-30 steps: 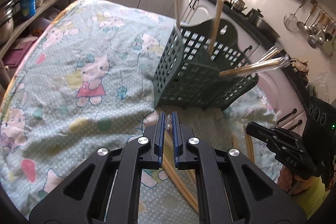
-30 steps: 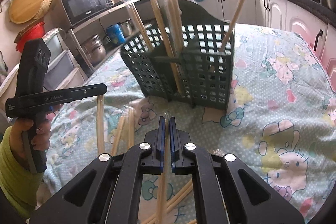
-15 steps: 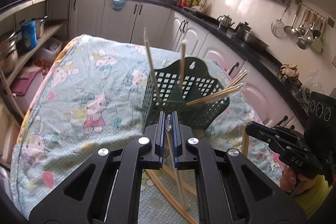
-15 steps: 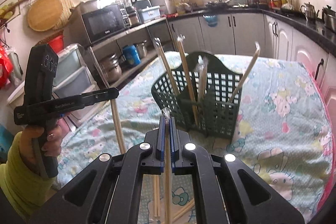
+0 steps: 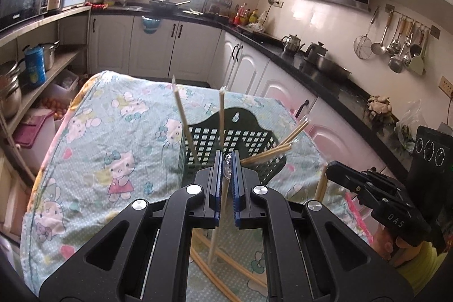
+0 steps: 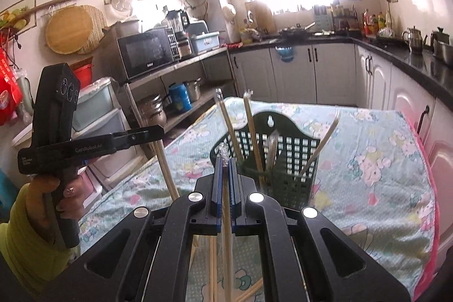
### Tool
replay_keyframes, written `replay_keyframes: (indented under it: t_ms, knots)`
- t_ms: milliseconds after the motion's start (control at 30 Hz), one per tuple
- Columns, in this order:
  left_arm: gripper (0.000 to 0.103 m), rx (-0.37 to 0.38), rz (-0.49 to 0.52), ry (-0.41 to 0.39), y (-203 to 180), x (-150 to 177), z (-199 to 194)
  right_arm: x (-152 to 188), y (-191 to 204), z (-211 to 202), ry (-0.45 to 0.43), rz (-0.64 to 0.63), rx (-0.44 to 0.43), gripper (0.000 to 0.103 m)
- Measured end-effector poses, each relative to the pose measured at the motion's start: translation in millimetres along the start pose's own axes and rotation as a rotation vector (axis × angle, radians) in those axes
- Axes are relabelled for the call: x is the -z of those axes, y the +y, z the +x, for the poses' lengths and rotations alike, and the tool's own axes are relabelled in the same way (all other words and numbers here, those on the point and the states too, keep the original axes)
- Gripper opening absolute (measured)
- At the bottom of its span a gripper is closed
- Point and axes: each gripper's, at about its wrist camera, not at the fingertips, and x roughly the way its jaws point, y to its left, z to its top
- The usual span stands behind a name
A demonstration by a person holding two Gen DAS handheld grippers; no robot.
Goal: Organize utensils
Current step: 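Carry the chopsticks with the left gripper above the green caddy, then lower the chopsticks into the caddy and open the left gripper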
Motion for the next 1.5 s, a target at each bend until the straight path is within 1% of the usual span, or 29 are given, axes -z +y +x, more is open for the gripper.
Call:
replay_keyframes:
  t_ms: [167,533,700,867,967,1167,1333,1500]
  knots:
    - [0.001,0.004,0.012,-0.025,-6.4,-13.1,-4.9,-14.7,-2.6,-8.8,-0.053,-0.007,0.009,0.004]
    - [0.001,-0.005,0.029,-0.088,-16.9,-51.0,-14.4,-53.2,-8.0,-21.2,-0.134,-0.021,0.034,0.004]
    - [0.001,-0.029,0.050,-0.122,-22.3,-71.7,-15.1,-72.0,-11.8,-24.2,-0.163,-0.030,0.056,0.004]
    - [0.001,-0.028,0.032,-0.136,-20.3,-89.1,-9.7,-92.8,-17.4,-23.8,-0.195,-0.041,0.083,0.004]
    - [0.001,-0.034,0.018,-0.158,-17.4,-97.8,-7.2,-102.7,-21.6,-20.7,-0.207,-0.052,0.112,0.004]
    - [0.001,-0.052,0.006,-0.204,-13.9,-109.6,-1.3,-121.4,-30.8,-15.6,-0.252,-0.065,0.168,0.004]
    - [0.001,-0.047,-0.023,-0.210,-6.4,-113.1,8.8,-131.7,-39.4,-7.9,-0.289,-0.066,0.193,0.004]
    - [0.001,-0.072,-0.018,-0.218,-3.5,-109.0,18.2,-133.0,-47.1,7.5,-0.316,-0.083,0.223,0.004]
